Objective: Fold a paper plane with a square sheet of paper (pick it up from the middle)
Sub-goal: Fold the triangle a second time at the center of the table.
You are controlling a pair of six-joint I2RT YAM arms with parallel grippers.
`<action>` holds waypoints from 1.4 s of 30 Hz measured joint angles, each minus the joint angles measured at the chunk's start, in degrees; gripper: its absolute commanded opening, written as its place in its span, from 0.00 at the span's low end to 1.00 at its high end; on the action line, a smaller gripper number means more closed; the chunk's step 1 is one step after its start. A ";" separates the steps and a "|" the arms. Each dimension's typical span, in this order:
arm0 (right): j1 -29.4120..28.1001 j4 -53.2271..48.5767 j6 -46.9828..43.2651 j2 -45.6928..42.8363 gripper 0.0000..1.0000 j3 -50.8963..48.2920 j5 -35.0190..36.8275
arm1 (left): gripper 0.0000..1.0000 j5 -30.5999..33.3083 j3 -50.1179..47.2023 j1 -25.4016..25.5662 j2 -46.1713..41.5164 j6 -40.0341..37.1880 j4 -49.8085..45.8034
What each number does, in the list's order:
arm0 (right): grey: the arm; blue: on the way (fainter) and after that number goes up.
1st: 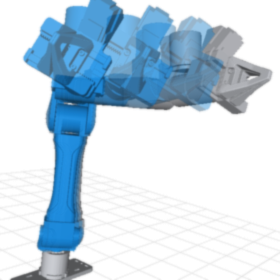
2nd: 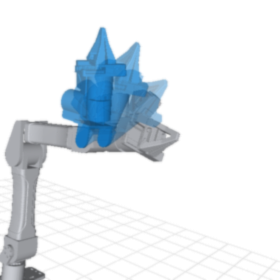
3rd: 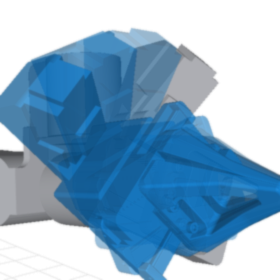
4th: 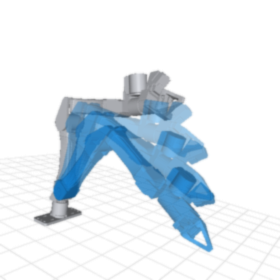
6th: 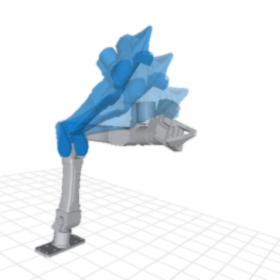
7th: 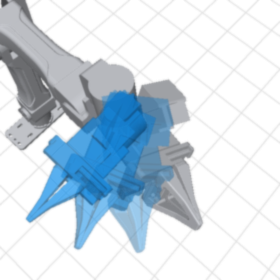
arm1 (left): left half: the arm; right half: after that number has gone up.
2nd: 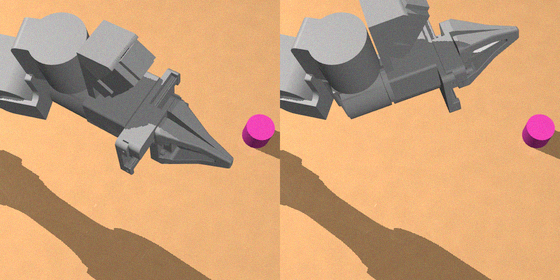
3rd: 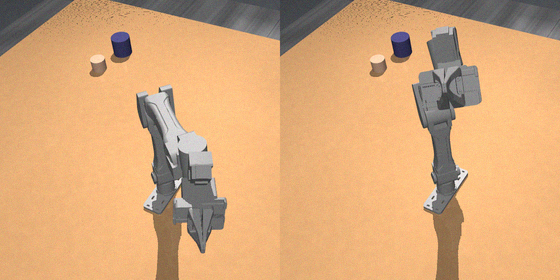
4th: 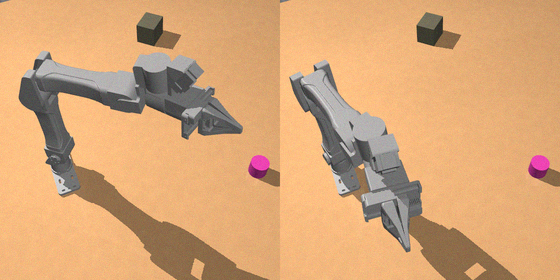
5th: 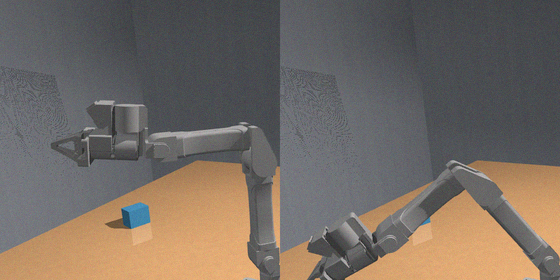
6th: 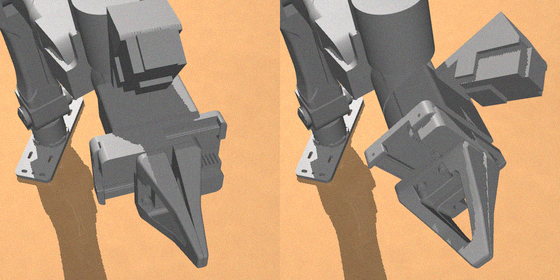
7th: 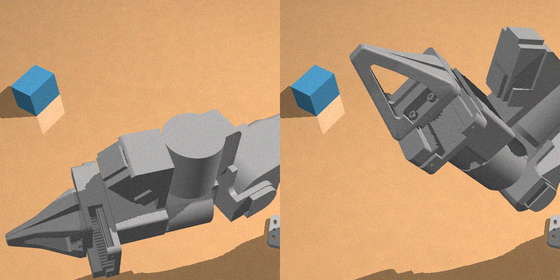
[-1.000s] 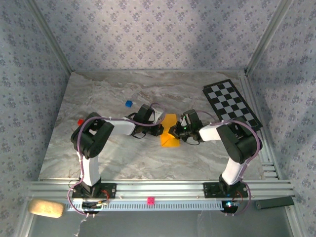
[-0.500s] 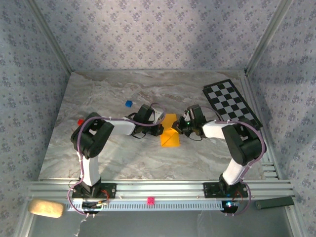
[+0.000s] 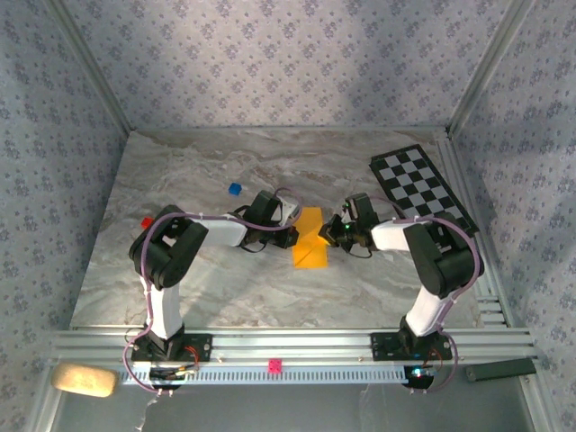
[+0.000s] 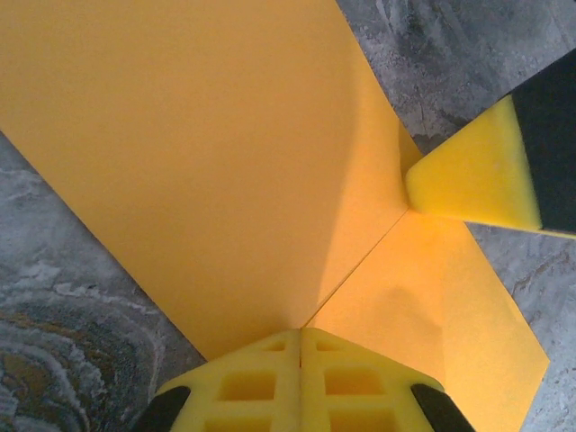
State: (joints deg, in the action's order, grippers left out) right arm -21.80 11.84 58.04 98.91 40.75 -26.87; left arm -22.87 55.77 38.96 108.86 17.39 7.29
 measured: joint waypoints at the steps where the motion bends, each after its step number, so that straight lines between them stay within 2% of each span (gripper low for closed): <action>1: 0.20 -0.26 0.02 -0.26 0.06 -0.02 0.57 | 0.00 0.00 0.00 0.00 0.00 0.00 0.00; 9: 1.11 -1.14 0.48 -4.33 0.07 -1.64 5.73 | 0.00 -0.02 0.00 0.00 0.00 0.00 0.00; 16: -0.50 -0.42 -0.35 -9.49 0.08 -1.70 4.72 | 0.00 0.00 0.00 0.00 0.00 0.00 0.00; 25: -4.28 0.61 -0.68 -4.39 0.06 -0.28 -1.53 | 0.00 -0.02 0.00 0.00 0.00 -0.33 0.00; 37: -3.78 0.66 -0.87 0.28 0.03 -0.42 -1.33 | 0.00 -0.02 0.00 0.00 0.00 -0.37 -0.02; 40: -3.80 0.57 -1.20 0.17 0.03 -0.44 -0.96 | 0.10 -0.02 0.00 -0.02 -0.02 -0.20 -0.02; 42: -3.80 0.55 -1.55 0.17 0.03 -0.44 -0.96 | 0.21 -0.28 0.00 0.00 -0.07 0.26 -0.07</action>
State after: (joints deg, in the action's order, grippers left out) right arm -25.61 12.38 56.49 99.09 40.32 -27.83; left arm -23.16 55.77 38.96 108.79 17.65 7.22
